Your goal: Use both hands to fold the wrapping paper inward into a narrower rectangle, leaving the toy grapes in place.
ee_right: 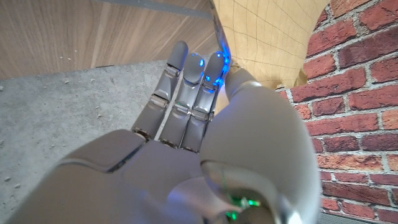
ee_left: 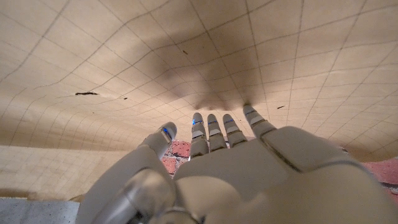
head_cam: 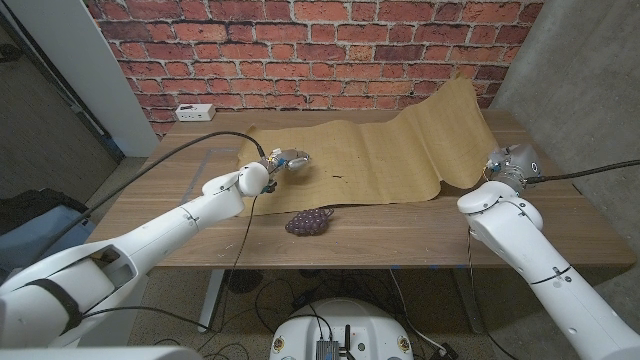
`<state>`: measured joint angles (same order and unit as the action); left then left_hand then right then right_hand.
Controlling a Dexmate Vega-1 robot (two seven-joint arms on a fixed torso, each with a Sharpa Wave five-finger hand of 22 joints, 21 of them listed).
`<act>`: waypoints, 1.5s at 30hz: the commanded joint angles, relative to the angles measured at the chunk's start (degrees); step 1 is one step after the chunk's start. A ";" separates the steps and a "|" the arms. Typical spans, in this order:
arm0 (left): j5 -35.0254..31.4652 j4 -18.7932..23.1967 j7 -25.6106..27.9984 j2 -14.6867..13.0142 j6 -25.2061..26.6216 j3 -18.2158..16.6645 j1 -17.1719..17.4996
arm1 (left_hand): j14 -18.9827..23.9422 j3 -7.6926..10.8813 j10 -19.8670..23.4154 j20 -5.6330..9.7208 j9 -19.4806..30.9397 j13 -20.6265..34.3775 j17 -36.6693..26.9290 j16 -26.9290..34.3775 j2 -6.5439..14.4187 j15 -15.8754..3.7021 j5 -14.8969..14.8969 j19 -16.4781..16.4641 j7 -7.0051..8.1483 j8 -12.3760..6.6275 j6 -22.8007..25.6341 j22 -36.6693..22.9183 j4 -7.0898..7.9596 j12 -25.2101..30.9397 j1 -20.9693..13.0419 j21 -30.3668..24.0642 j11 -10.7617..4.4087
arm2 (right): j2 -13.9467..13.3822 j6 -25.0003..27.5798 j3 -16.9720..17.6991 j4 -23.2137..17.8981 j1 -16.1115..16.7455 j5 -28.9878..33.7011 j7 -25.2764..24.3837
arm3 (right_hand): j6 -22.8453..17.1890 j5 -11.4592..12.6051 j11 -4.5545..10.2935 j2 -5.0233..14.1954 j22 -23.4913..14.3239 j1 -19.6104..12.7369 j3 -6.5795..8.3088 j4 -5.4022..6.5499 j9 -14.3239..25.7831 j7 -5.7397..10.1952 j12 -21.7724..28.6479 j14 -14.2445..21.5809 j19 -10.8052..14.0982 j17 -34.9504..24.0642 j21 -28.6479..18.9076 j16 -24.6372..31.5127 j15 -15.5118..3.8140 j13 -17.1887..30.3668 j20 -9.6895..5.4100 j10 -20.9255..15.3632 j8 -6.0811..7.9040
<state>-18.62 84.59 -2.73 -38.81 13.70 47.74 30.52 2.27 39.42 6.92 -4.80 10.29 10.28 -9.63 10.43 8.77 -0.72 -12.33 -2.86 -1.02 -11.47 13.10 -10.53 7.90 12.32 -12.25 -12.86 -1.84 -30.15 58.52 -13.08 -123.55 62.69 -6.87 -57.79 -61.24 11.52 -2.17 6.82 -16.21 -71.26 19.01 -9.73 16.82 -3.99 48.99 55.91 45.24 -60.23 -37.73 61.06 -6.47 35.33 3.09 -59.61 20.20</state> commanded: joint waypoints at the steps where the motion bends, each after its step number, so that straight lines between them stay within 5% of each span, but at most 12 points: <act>1: -7.35 -1.38 -3.82 -1.06 -0.95 4.25 -2.96 | 0.55 1.11 0.67 0.08 0.07 0.32 -0.04 0.30 3.58 -0.45 -0.24 -0.29 0.16 0.01 0.43 -0.21 0.16 0.46 -0.85 -0.27 -0.18 | 3.14 10.30 -5.36 -4.91 -4.69 4.93 -0.84 | -3.73 0.03 -0.31 -0.64 -0.17 0.22 0.78 0.06 2.91 -2.62 0.93 2.72 0.52 -0.95 -0.72 0.43 -4.01 0.65 0.05 -0.94 0.69; 12: -17.38 -8.35 -4.24 -1.06 -9.55 9.17 -6.47 | 1.13 3.15 -0.33 0.29 0.10 0.37 -0.07 0.18 3.38 -1.02 -0.13 -0.88 1.17 0.74 -0.71 -0.24 0.68 -0.27 -1.76 -0.41 -0.98 | 7.03 19.63 -9.25 -9.97 -7.05 9.03 -0.17 | -5.14 1.45 -0.77 -1.65 -0.03 1.12 1.63 0.16 3.70 -3.16 1.81 3.89 0.77 -3.27 -2.08 0.96 -3.01 1.71 0.53 -1.88 1.32; 19: -22.61 -10.70 -3.50 -0.53 -12.41 10.82 -7.68 | 0.36 4.32 -2.48 0.50 0.09 0.41 -0.17 -0.16 3.23 -1.54 0.16 -0.83 1.84 1.45 -3.09 -0.27 1.03 -1.17 -2.32 -0.31 -1.65 | 6.86 19.50 -8.01 -14.16 -5.30 7.55 4.55 | -5.13 2.89 -0.85 -2.02 0.15 1.60 2.49 0.19 4.29 -3.42 1.96 4.07 0.53 -4.88 -2.87 1.06 -2.80 2.14 0.74 -1.94 1.39; 32: -27.14 -11.81 -3.73 0.19 -15.45 11.64 -8.59 | -0.39 4.69 -3.59 0.70 0.07 0.44 -0.26 -0.25 3.22 -2.00 0.45 -0.76 2.27 1.51 -4.35 -0.30 1.13 -1.40 -2.67 -0.24 -1.72 | 3.79 6.59 -0.83 -20.81 2.52 -1.44 16.46 | -5.11 4.66 -1.31 -2.23 0.04 2.11 3.82 0.20 5.13 -3.66 1.93 4.35 0.23 -6.97 -4.28 1.14 -2.52 2.38 1.09 -1.94 1.53; 45: -28.43 -11.75 -4.67 0.61 -16.01 11.57 -8.26 | -0.90 4.70 -4.28 1.02 0.07 0.45 -0.40 -0.21 3.24 -2.18 0.63 -0.62 2.49 1.53 -5.12 -0.32 1.44 -1.51 -2.69 -0.16 -1.87 | -1.18 -8.72 3.26 -22.89 9.37 -7.02 21.13 | -4.78 6.23 -1.51 -2.51 -1.06 2.60 5.11 0.19 6.02 -3.76 1.98 4.46 0.19 -8.67 -6.52 1.12 -2.38 2.70 0.85 -1.98 1.60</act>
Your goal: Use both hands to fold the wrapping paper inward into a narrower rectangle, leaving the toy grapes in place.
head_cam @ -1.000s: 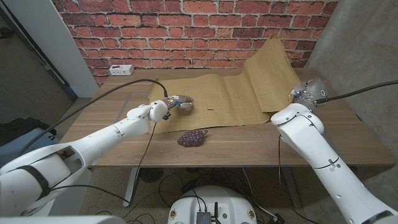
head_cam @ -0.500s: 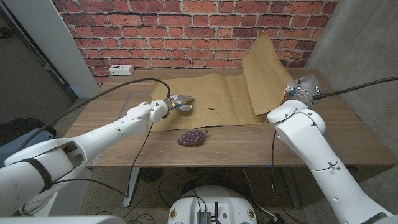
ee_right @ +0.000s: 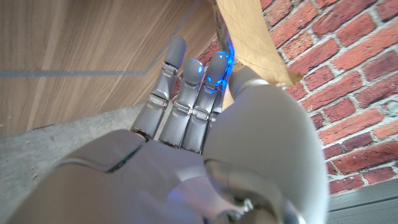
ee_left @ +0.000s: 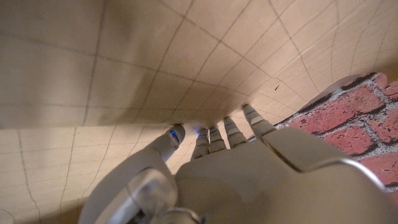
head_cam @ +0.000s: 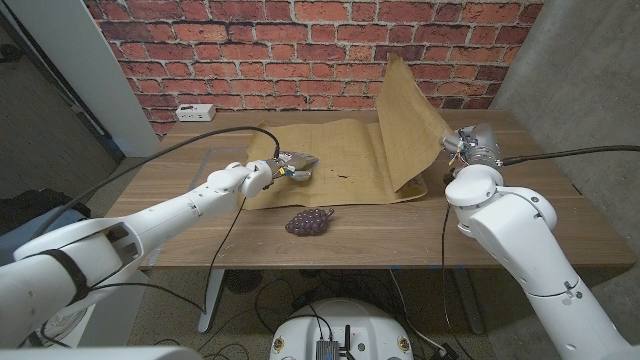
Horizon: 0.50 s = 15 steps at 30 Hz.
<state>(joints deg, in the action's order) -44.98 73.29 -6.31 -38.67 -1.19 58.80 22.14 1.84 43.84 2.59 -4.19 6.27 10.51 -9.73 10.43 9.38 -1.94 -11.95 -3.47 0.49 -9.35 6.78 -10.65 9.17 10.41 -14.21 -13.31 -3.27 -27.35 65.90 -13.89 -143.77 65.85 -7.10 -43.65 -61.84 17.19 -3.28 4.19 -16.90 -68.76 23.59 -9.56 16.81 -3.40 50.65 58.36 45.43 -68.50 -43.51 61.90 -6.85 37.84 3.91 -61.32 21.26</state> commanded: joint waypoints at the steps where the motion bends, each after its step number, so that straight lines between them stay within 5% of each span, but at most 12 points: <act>1: -2.16 -0.39 -1.12 0.46 -1.11 0.49 0.16 | -0.48 0.27 0.03 0.41 4.08 0.23 -0.31 -0.20 2.63 -0.92 0.25 0.01 1.04 -0.59 1.16 -0.21 0.19 0.41 -0.73 0.30 -0.45 | -4.23 -17.59 4.53 -2.65 6.79 -7.32 7.45 | -4.15 0.69 -0.35 0.09 -0.49 0.15 0.65 0.02 6.11 -4.42 0.30 2.01 -0.07 -0.52 -0.93 0.27 -2.04 0.16 -0.02 -0.27 0.55; 15: -2.80 -0.26 -1.65 0.83 -1.07 0.40 0.42 | -0.82 0.15 -0.37 0.67 4.08 0.24 -0.38 -0.14 2.52 -0.97 0.40 0.13 1.04 -0.67 0.80 -0.22 0.39 0.42 -0.67 0.36 -0.47 | -6.56 -38.50 11.54 -0.56 14.62 -15.84 15.49 | -3.82 1.93 -0.54 -0.04 -0.24 0.61 1.88 0.03 7.00 -4.44 0.40 2.00 -0.70 -1.28 -2.19 0.10 -2.25 0.60 -0.17 -0.12 0.63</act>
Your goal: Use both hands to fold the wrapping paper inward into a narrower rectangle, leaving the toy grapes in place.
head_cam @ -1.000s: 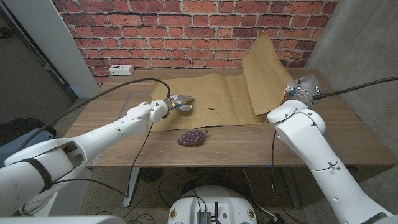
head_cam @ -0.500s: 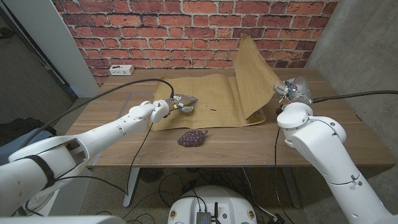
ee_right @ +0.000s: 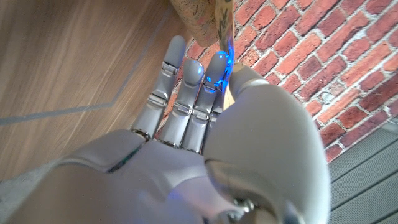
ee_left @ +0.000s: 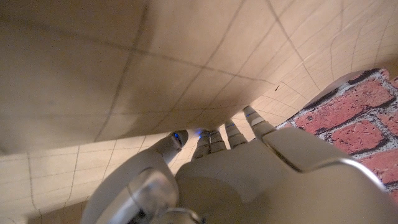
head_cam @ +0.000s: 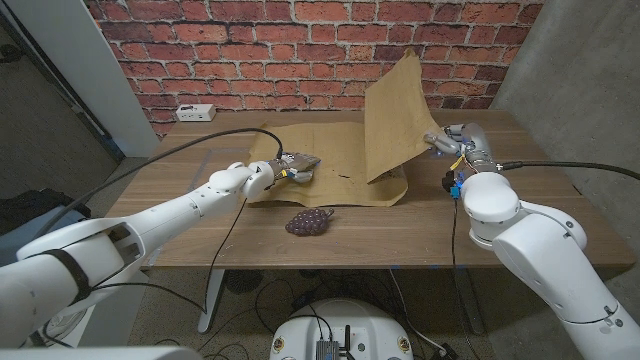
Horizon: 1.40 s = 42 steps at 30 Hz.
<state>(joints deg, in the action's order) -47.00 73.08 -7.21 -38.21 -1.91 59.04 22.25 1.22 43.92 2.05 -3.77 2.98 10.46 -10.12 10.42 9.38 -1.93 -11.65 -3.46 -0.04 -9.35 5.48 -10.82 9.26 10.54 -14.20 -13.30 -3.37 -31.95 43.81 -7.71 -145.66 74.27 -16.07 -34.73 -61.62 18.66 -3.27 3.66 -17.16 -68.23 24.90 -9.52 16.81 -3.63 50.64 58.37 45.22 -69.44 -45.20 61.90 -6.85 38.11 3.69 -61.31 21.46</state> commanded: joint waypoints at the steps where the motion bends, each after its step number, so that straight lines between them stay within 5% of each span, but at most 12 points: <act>1: -0.80 -0.13 -0.79 0.45 -0.34 0.19 0.30 | -0.24 0.04 0.17 0.26 7.37 0.29 0.00 -0.13 2.48 -0.92 0.11 0.12 1.59 -0.69 2.11 -0.05 0.30 0.29 -0.67 0.35 -0.35 | -1.87 -18.09 5.85 1.67 6.77 -7.49 7.13 | -4.04 0.54 -0.62 0.47 0.07 0.13 0.65 0.01 7.07 -4.16 0.37 1.96 -0.48 -0.37 -0.60 0.08 -1.98 0.29 0.03 -0.13 0.44; 8: -0.72 -0.65 -0.69 0.88 -0.53 0.33 0.27 | -0.42 -0.03 -0.05 0.34 7.37 0.29 0.00 -0.12 2.45 -1.00 0.17 0.15 1.65 -0.72 1.95 -0.05 0.32 0.29 -0.65 0.37 -0.33 | -0.43 -29.17 7.72 3.59 10.43 -9.51 8.68 | -3.81 0.96 -0.54 0.51 0.28 0.38 1.09 0.08 7.43 -4.17 0.32 1.83 -0.72 -0.47 -1.08 -0.06 -2.18 0.30 -0.12 -0.05 0.43; 15: -0.70 -1.38 -0.31 1.18 -0.97 0.56 0.08 | -0.51 -0.07 -0.16 0.34 7.36 0.29 0.00 -0.09 2.47 -1.00 0.22 0.19 1.69 -0.77 1.83 -0.06 0.33 0.33 -0.64 0.39 -0.36 | -0.15 -33.22 7.90 4.56 11.25 -12.10 9.56 | -3.59 1.35 -0.36 0.43 0.50 0.62 1.51 0.06 7.81 -4.18 0.23 1.77 -0.99 -0.54 -1.59 -0.17 -2.31 0.22 -0.33 0.07 0.43; 24: -0.41 -1.79 0.11 1.31 -1.51 0.64 -0.10 | -0.58 -0.10 -0.19 0.35 7.36 0.29 -0.01 -0.04 2.50 -1.04 0.25 0.20 1.80 -0.82 1.73 -0.06 0.37 0.39 -0.63 0.39 -0.34 | -2.12 -22.48 7.29 0.87 10.22 -12.21 1.91 | -2.91 1.63 -0.49 0.79 0.82 0.67 2.13 0.00 7.76 -4.53 -0.56 1.44 -1.51 -0.53 -2.34 -0.46 -2.54 -0.97 -0.44 0.42 -0.14; 31: -0.39 -2.16 0.38 1.38 -1.72 0.71 -0.28 | -0.66 -0.15 -0.35 0.36 7.36 0.29 -0.01 -0.01 2.49 -1.14 0.29 0.24 1.95 -0.86 1.62 -0.07 0.40 0.41 -0.61 0.41 -0.37 | -7.55 -11.69 7.97 0.61 5.25 -18.89 5.38 | -2.61 1.71 -0.72 0.89 1.05 0.55 2.38 -0.15 7.81 -4.69 -0.72 1.30 -1.98 -0.59 -2.80 -0.45 -2.35 -1.18 -0.22 0.68 -0.45; 42: -0.09 -2.40 0.66 1.33 -1.82 0.66 -0.28 | -0.71 -0.18 -0.44 0.41 7.36 0.29 -0.01 0.04 2.51 -1.05 0.32 0.26 2.03 -0.86 1.38 -0.07 0.43 0.46 -0.59 0.43 -0.37 | -11.01 -12.09 5.11 3.63 1.22 -21.69 7.48 | -2.48 1.65 -0.82 1.15 1.48 0.41 2.43 -0.22 7.86 -4.73 -0.74 0.71 -2.66 -0.68 -3.61 -0.25 -2.28 -1.20 -0.05 1.15 -0.83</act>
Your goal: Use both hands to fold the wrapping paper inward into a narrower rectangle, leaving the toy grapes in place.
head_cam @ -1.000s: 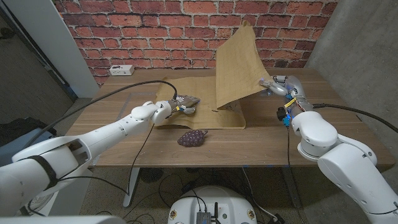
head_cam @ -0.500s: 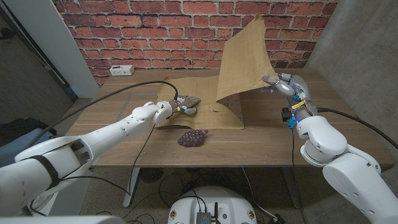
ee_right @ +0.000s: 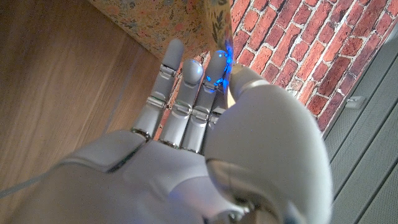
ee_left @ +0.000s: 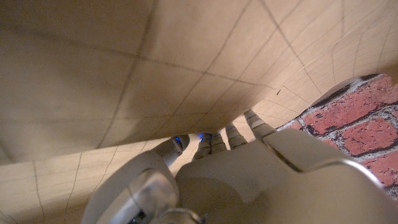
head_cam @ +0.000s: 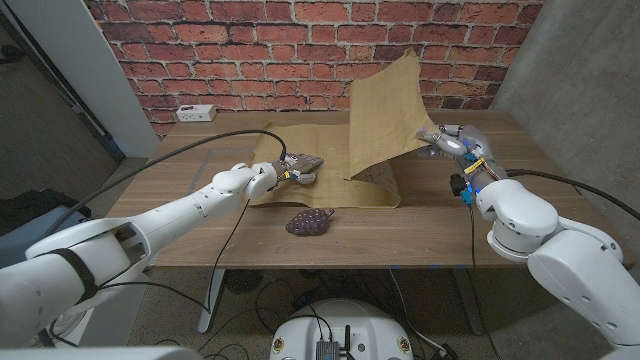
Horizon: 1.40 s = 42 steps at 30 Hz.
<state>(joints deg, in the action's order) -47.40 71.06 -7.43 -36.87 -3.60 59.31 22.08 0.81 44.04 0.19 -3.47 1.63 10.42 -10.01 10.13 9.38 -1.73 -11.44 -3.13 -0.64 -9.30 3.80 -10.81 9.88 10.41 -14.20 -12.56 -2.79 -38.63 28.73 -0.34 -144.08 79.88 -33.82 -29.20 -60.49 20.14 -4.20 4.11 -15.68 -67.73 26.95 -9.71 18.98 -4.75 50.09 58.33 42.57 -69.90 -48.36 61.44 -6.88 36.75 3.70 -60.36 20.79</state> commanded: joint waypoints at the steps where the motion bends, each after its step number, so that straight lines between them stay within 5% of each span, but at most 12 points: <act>1: 0.38 -0.37 1.05 -0.04 -0.17 0.33 -0.08 | -0.29 -0.31 1.40 0.12 8.70 0.33 -0.12 0.34 2.51 -1.25 0.12 -0.06 2.64 -0.91 3.07 -0.09 -0.19 0.59 -0.60 -0.31 -0.93 | -4.66 3.09 -2.69 2.22 -4.88 -4.04 1.98 | -3.52 0.15 0.15 0.71 0.03 -0.09 0.37 -0.04 5.70 -3.63 -0.21 0.74 -0.11 -0.22 -0.48 0.23 -2.28 0.07 -0.08 0.12 -0.21; 14: 1.71 1.76 2.43 -0.91 -0.12 -1.34 0.65 | 0.15 -1.21 1.92 0.47 8.76 0.31 0.16 0.39 1.24 -1.01 0.42 -0.28 2.74 -1.77 5.21 -0.09 -0.80 0.94 -0.36 -0.38 -0.34 | -6.27 6.52 -11.77 2.62 -12.26 -0.21 -3.33 | -2.67 -0.89 0.15 1.14 0.72 -0.14 -0.35 0.02 4.85 -3.44 -0.80 -0.45 -1.42 0.31 -1.62 0.39 -2.54 -0.56 -0.39 1.38 -1.63; 29: 2.98 1.12 5.27 -0.55 0.05 -2.77 0.98 | 1.47 -0.55 3.30 0.08 8.83 0.32 -0.02 0.78 2.25 0.50 0.16 -0.75 3.59 -1.59 5.33 -0.08 0.13 1.50 0.18 -0.52 0.53 | -1.99 18.47 -26.36 3.57 -24.38 8.23 -9.64 | -3.24 -1.66 0.20 0.79 1.48 -0.19 -0.30 -0.11 4.97 -3.52 -0.62 0.29 -1.79 1.03 -3.12 -0.22 -2.25 -0.88 -0.22 1.09 -1.90; 42: 7.42 0.52 10.01 -0.56 -1.93 -5.57 1.92 | 3.67 -3.41 4.24 1.21 8.79 0.30 0.36 0.62 -2.98 -0.12 0.94 -2.78 4.89 -1.51 5.70 0.01 -1.71 1.61 1.80 -1.07 -0.42 | 0.87 26.07 -35.46 5.42 -30.87 15.75 -9.92 | -3.75 -1.98 0.25 0.48 2.10 -0.11 0.29 -0.11 4.99 -3.58 -0.44 0.42 -1.85 0.49 -4.35 -0.49 -2.37 -1.10 -0.14 0.69 -2.13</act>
<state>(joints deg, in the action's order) -43.14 71.87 -1.20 -37.46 -4.09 55.84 23.52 3.91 41.23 4.25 -2.34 3.53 10.77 -9.59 10.65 7.55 -1.74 -10.67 -5.14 3.84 -10.76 9.33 -10.60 8.39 12.09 -12.38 -13.36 -2.87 -40.28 48.35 -27.85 -140.02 54.75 -24.31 -37.93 -60.27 18.32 -3.88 4.77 -13.56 -67.79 26.76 -9.76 23.82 -4.94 49.38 58.32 40.83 -69.12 -52.36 61.01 -6.87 35.56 3.38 -59.04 18.68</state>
